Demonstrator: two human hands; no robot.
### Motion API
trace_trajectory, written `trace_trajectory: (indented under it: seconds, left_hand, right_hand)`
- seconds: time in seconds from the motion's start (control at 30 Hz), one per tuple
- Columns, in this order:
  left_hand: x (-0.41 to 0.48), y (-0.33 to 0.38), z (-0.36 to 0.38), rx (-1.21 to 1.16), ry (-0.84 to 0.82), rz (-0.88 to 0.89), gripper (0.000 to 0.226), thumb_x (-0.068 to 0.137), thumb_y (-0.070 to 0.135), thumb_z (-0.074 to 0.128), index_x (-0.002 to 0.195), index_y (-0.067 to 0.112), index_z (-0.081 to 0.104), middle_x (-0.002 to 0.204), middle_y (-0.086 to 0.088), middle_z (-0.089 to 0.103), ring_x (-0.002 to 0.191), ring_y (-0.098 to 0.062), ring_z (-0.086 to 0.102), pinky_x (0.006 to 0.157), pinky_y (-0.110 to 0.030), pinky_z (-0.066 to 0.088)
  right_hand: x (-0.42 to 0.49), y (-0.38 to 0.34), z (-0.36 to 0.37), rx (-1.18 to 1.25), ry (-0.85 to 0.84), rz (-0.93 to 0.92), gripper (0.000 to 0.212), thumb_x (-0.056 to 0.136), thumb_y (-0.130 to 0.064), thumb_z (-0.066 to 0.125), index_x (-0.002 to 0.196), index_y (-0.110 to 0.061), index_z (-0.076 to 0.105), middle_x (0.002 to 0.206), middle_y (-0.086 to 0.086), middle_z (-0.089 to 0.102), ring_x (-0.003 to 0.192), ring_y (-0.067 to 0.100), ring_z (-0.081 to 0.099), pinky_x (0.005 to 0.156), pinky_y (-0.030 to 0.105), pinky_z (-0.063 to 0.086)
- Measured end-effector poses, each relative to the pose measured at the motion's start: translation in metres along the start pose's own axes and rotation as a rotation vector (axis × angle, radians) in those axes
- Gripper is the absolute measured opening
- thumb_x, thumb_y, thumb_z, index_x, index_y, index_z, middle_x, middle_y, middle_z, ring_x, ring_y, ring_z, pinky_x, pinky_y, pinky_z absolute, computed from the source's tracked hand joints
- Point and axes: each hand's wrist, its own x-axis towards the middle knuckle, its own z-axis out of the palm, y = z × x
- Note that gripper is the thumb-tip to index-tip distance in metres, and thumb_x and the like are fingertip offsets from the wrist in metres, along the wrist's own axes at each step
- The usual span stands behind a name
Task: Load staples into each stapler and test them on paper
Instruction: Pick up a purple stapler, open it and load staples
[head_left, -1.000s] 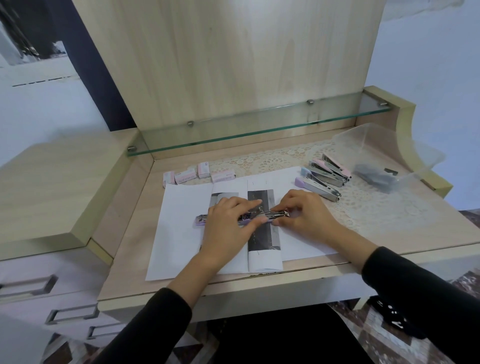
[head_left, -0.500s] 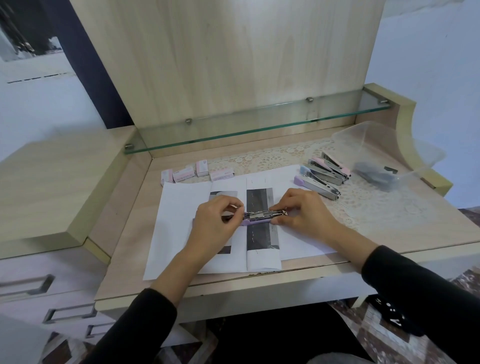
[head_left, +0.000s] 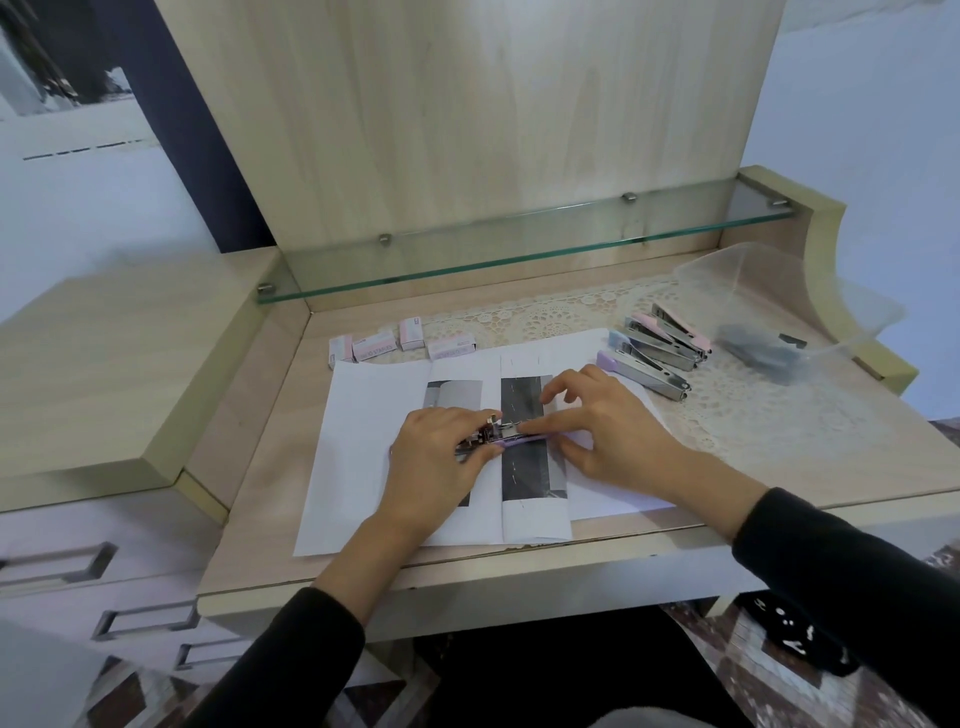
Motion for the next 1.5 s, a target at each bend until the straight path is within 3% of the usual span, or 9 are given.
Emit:
trace_trajectory:
  seconds: [0.07, 0.17, 0.33, 0.53, 0.63, 0.83, 1.1, 1.33, 1.5]
  left_hand:
    - [0.000, 0.000, 0.000, 0.013, -0.001, 0.001, 0.033, 0.067, 0.028, 0.070, 0.093, 0.009, 0.072, 0.083, -0.005, 0.072, 0.073, -0.025, 0.066, 0.077, -0.031, 0.044]
    - [0.000, -0.001, 0.001, 0.043, -0.007, 0.024, 0.032, 0.067, 0.028, 0.068, 0.092, 0.008, 0.072, 0.082, -0.004, 0.072, 0.071, -0.024, 0.066, 0.077, -0.032, 0.043]
    - [0.001, -0.002, 0.002, 0.082, -0.008, 0.054, 0.029, 0.069, 0.026, 0.068, 0.091, 0.008, 0.071, 0.081, -0.003, 0.072, 0.070, -0.022, 0.066, 0.079, -0.032, 0.040]
    - [0.001, 0.000, 0.002, 0.064, -0.011, 0.040, 0.028, 0.067, 0.019, 0.075, 0.092, 0.007, 0.071, 0.081, -0.006, 0.072, 0.071, -0.025, 0.066, 0.079, -0.034, 0.040]
    - [0.001, 0.000, 0.002, 0.065, -0.009, 0.040, 0.030, 0.064, 0.015, 0.080, 0.092, 0.006, 0.071, 0.081, -0.006, 0.072, 0.071, -0.024, 0.066, 0.079, -0.034, 0.040]
    - [0.000, 0.000, 0.002, 0.068, 0.015, 0.047, 0.028, 0.066, 0.022, 0.071, 0.090, 0.007, 0.071, 0.079, -0.005, 0.072, 0.070, -0.023, 0.065, 0.079, -0.033, 0.040]
    - [-0.002, 0.002, 0.001, -0.140, 0.074, -0.070, 0.027, 0.069, 0.021, 0.078, 0.093, 0.012, 0.069, 0.084, 0.003, 0.070, 0.079, -0.015, 0.058, 0.075, -0.025, 0.049]
    - [-0.003, -0.003, 0.005, -0.061, 0.139, 0.110, 0.017, 0.069, 0.020, 0.072, 0.083, 0.010, 0.072, 0.079, 0.000, 0.072, 0.078, -0.009, 0.053, 0.078, -0.025, 0.041]
    - [-0.004, 0.000, 0.004, -0.015, 0.167, 0.124, 0.029, 0.075, 0.032, 0.064, 0.092, 0.009, 0.071, 0.080, 0.000, 0.072, 0.076, -0.012, 0.048, 0.077, -0.025, 0.042]
  right_hand:
    - [-0.001, 0.000, -0.002, 0.007, 0.015, 0.010, 0.032, 0.069, -0.011, 0.064, 0.093, -0.030, 0.072, 0.088, 0.006, 0.062, 0.067, 0.027, 0.054, 0.061, 0.042, 0.051]
    - [-0.006, 0.005, -0.006, 0.031, 0.044, 0.077, 0.027, 0.073, -0.014, 0.061, 0.091, -0.029, 0.073, 0.088, 0.006, 0.061, 0.064, 0.024, 0.055, 0.083, 0.054, 0.048]
    - [-0.014, 0.016, -0.014, 0.050, 0.046, 0.149, 0.023, 0.074, -0.012, 0.061, 0.087, -0.024, 0.075, 0.087, 0.008, 0.064, 0.065, 0.021, 0.055, 0.104, 0.050, 0.035]
    - [-0.008, 0.006, -0.013, 0.154, 0.063, 0.170, 0.019, 0.073, -0.012, 0.063, 0.083, -0.023, 0.075, 0.084, 0.004, 0.065, 0.069, 0.016, 0.060, 0.104, 0.053, 0.035]
    - [-0.006, -0.001, -0.007, 0.149, 0.009, 0.149, 0.017, 0.073, -0.011, 0.070, 0.086, -0.022, 0.075, 0.088, 0.003, 0.066, 0.070, 0.017, 0.059, 0.086, 0.050, 0.049]
    - [-0.010, 0.004, -0.004, 0.189, 0.036, 0.167, 0.018, 0.071, -0.012, 0.076, 0.086, -0.021, 0.075, 0.081, 0.001, 0.068, 0.069, 0.016, 0.062, 0.069, 0.031, 0.049]
    - [-0.009, 0.001, -0.001, 0.315, 0.080, 0.304, 0.024, 0.069, -0.008, 0.077, 0.092, -0.014, 0.073, 0.076, 0.001, 0.066, 0.064, 0.005, 0.050, 0.063, 0.015, 0.040]
    - [-0.009, 0.001, -0.001, 0.277, 0.057, 0.343, 0.019, 0.070, -0.009, 0.076, 0.089, -0.009, 0.073, 0.079, 0.008, 0.068, 0.065, 0.011, 0.048, 0.066, 0.009, 0.037]
    - [-0.009, 0.001, -0.001, 0.282, 0.081, 0.341, 0.020, 0.070, -0.010, 0.076, 0.089, -0.009, 0.074, 0.080, 0.009, 0.070, 0.068, 0.014, 0.052, 0.066, 0.017, 0.040]
